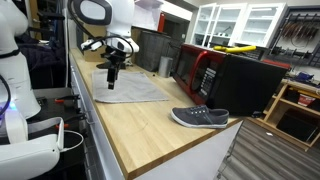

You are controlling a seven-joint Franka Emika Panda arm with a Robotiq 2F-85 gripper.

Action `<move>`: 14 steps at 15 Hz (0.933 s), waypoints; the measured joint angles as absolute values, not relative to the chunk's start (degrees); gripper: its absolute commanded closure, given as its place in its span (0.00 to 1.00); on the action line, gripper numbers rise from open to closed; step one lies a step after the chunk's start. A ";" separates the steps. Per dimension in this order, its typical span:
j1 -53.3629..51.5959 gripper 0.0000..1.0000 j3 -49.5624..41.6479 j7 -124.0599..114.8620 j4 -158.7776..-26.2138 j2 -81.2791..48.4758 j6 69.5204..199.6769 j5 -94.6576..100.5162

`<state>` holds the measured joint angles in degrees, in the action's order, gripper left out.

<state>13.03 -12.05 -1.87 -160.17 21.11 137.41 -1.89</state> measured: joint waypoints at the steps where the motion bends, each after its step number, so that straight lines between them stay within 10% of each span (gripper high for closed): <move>1: 13.12 0.00 -11.78 -2.81 -160.17 19.65 138.18 -1.64; 14: 13.34 0.00 -10.98 -6.03 -159.68 10.27 144.30 -0.01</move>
